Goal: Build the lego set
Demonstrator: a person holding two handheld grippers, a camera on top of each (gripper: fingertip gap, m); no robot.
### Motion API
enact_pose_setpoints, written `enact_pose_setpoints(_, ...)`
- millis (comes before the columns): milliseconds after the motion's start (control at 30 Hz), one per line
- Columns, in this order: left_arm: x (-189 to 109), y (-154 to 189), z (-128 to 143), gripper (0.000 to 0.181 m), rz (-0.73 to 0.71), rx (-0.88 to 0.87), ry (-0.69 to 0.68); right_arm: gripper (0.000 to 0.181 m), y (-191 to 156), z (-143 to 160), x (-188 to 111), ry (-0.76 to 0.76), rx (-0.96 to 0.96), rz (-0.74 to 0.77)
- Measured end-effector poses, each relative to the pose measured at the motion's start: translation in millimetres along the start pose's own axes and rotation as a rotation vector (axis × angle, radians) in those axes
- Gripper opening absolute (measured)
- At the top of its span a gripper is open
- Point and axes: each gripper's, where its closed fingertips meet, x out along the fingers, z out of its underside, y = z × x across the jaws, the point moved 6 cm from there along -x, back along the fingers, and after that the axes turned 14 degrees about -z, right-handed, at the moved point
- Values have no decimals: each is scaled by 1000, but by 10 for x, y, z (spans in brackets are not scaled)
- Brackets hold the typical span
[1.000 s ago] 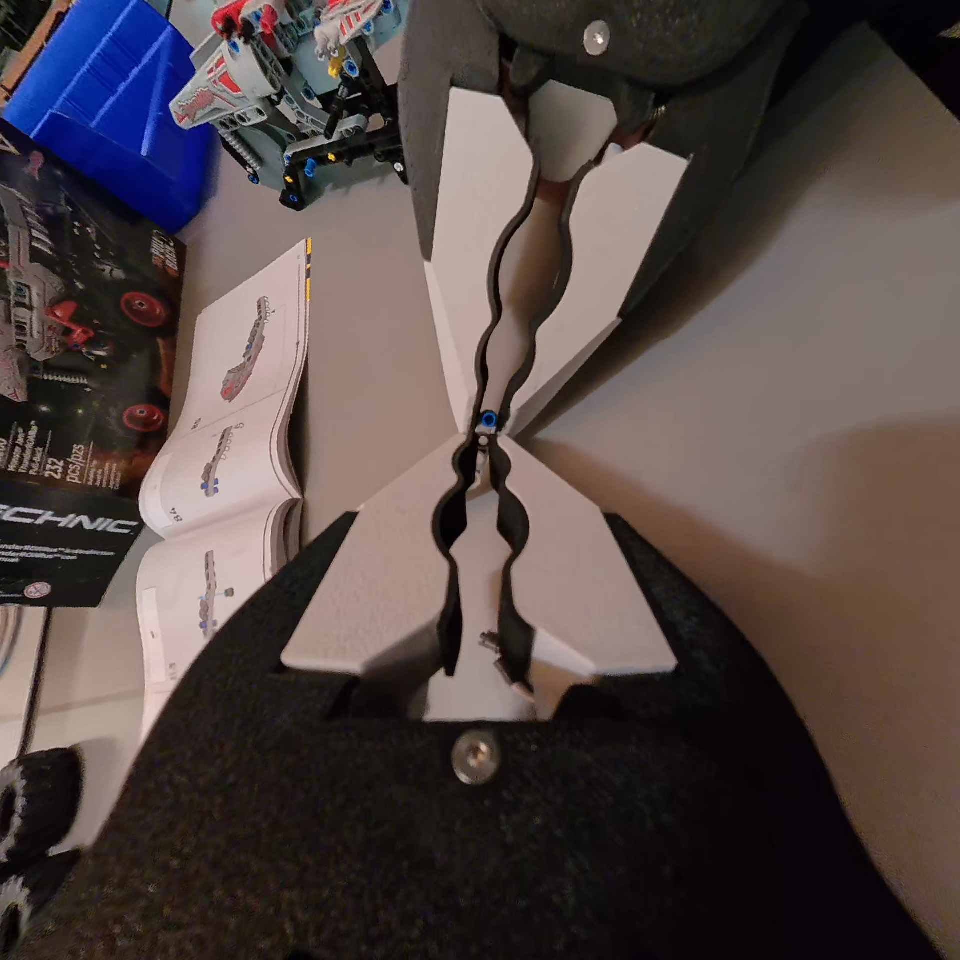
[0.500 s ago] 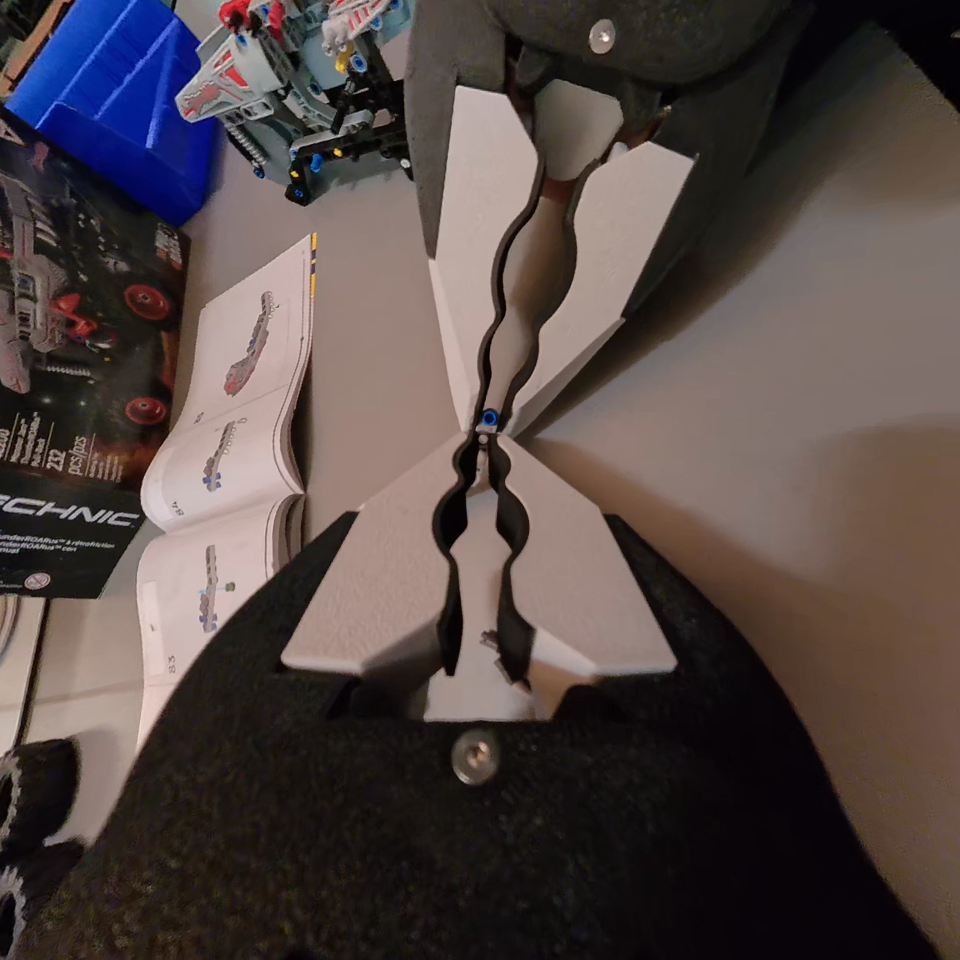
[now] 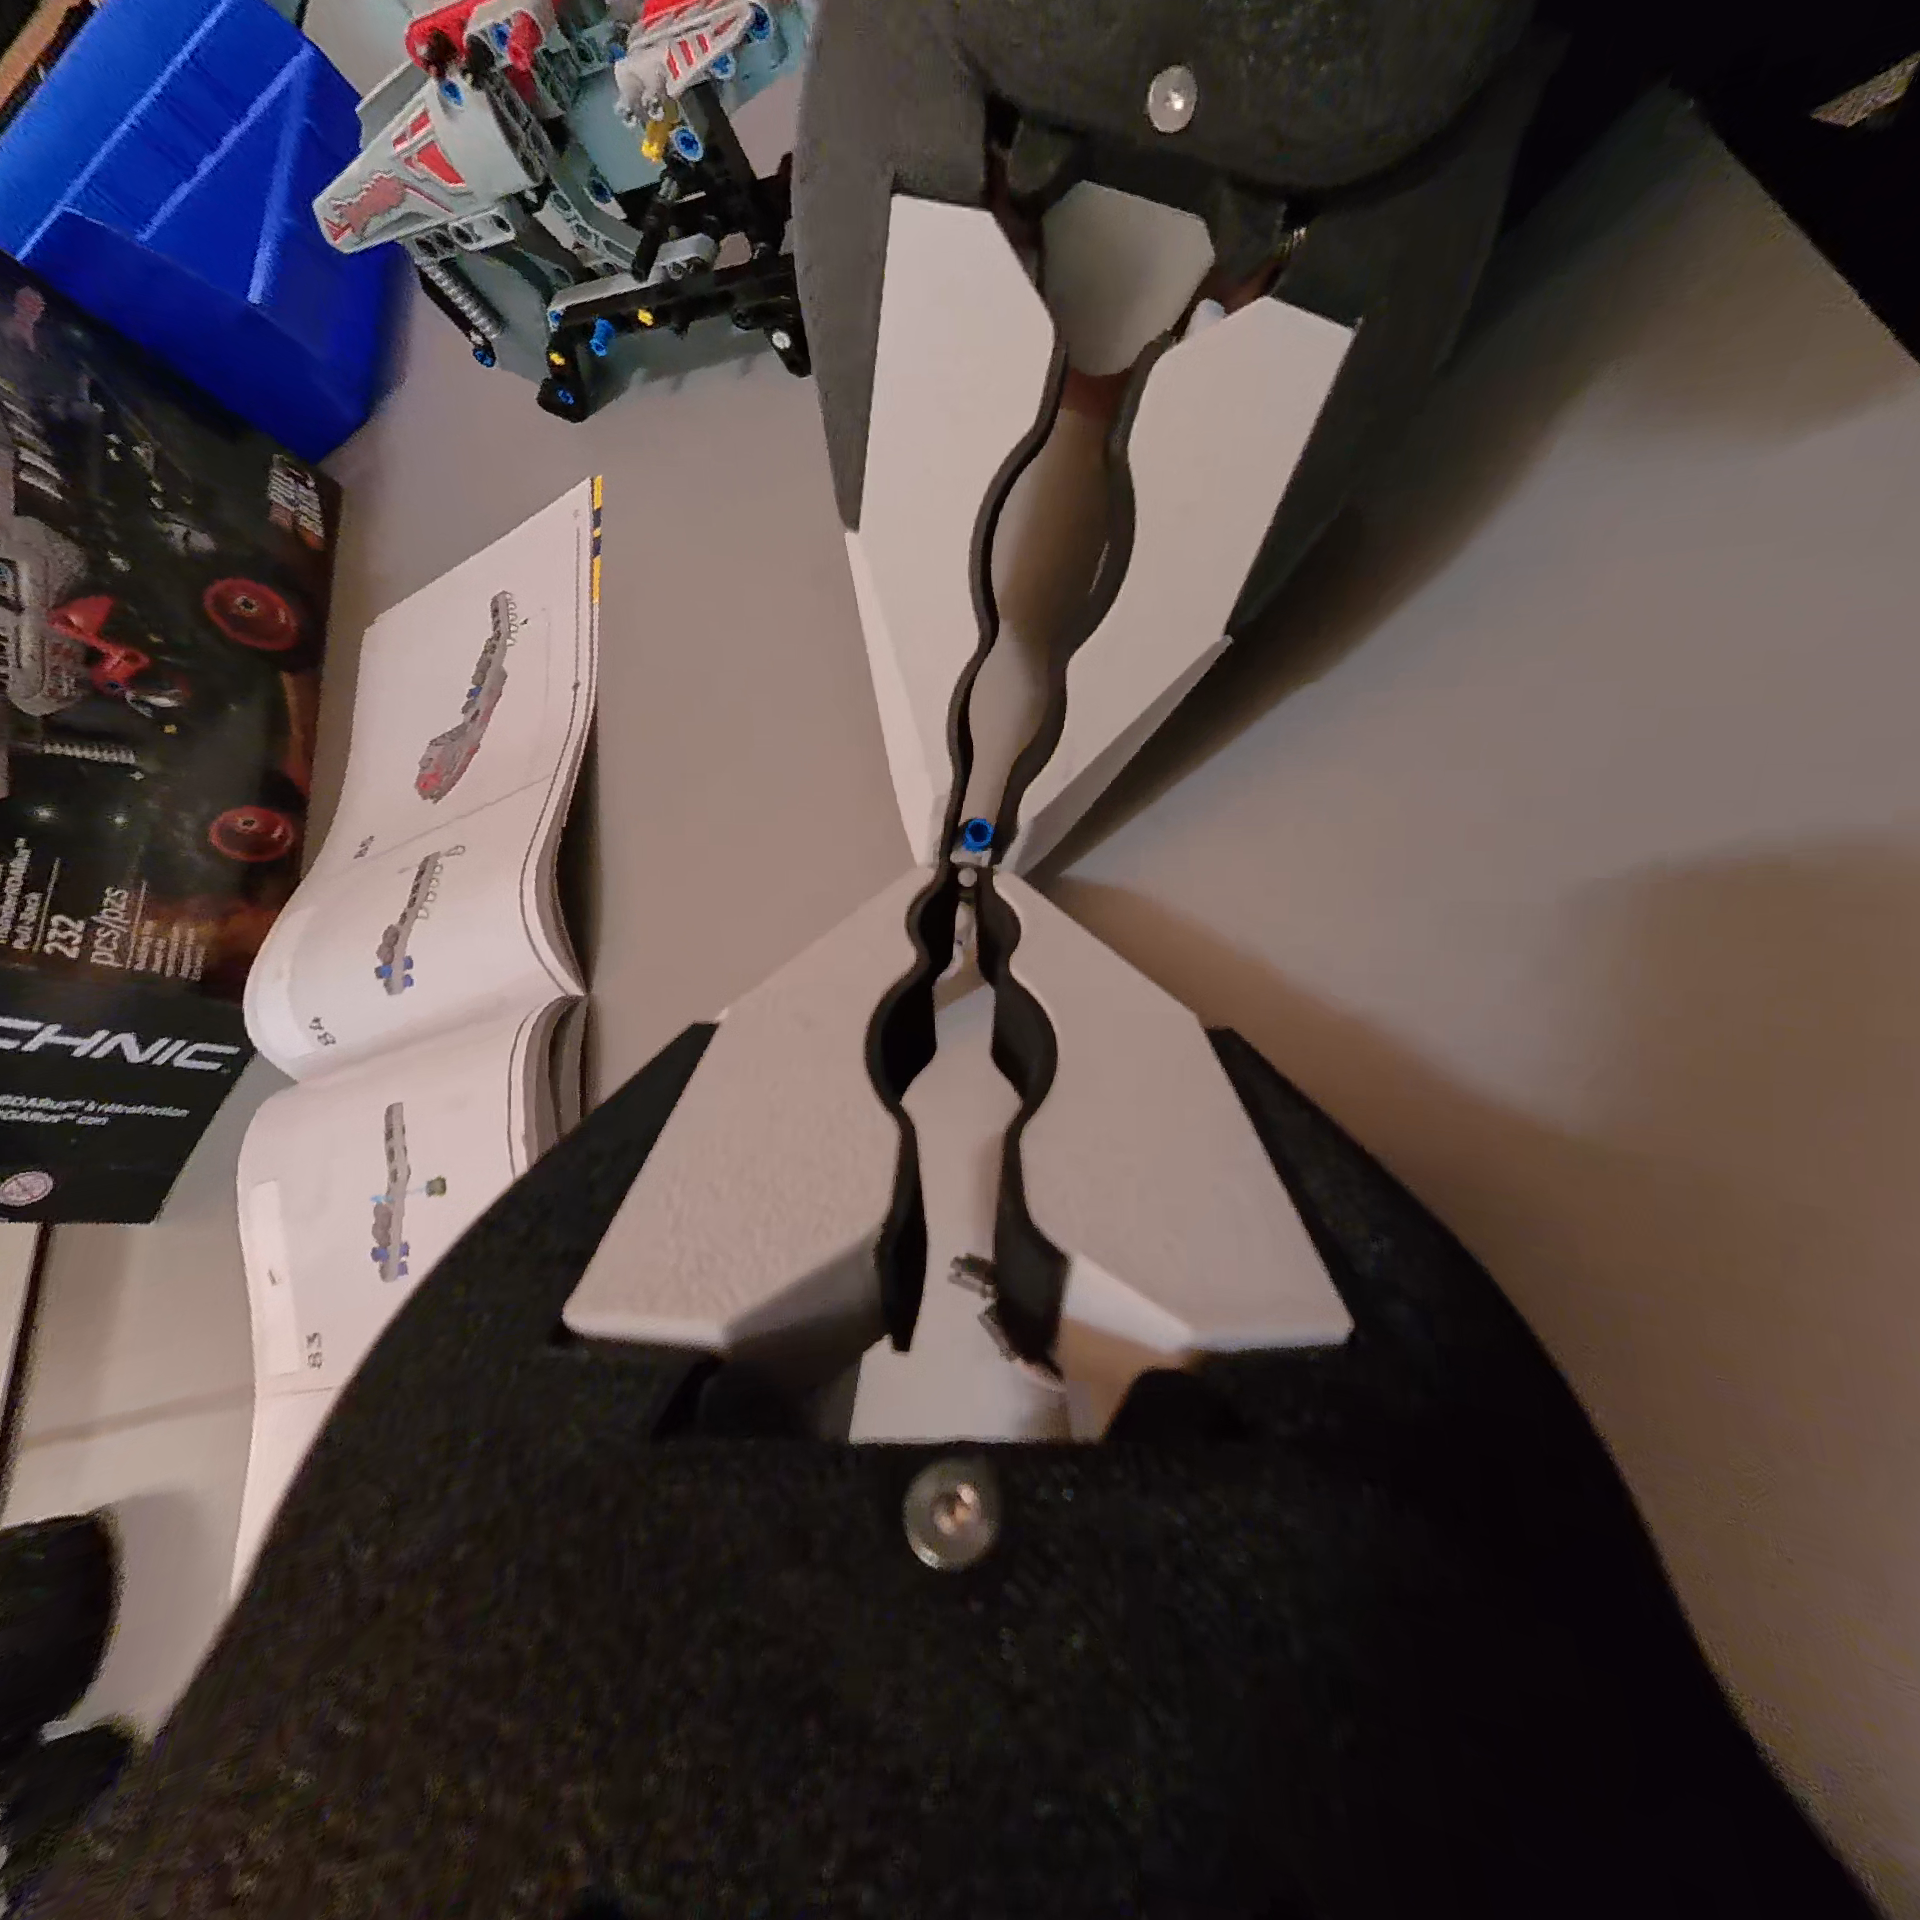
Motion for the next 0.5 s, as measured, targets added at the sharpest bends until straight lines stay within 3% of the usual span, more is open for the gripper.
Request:
enact_pose_setpoints(300,-12,2,-9,0,4,22,-2,7,0,1,0,1,2,-5)
enact_pose_setpoints(400,-18,-139,-2,0,-108,-16,-32,7,27,19,4,-14,22,9)
enact_pose_setpoints(500,-80,-120,-45,0,-40,-61,14,7,44,30,-9,-9,36,8)
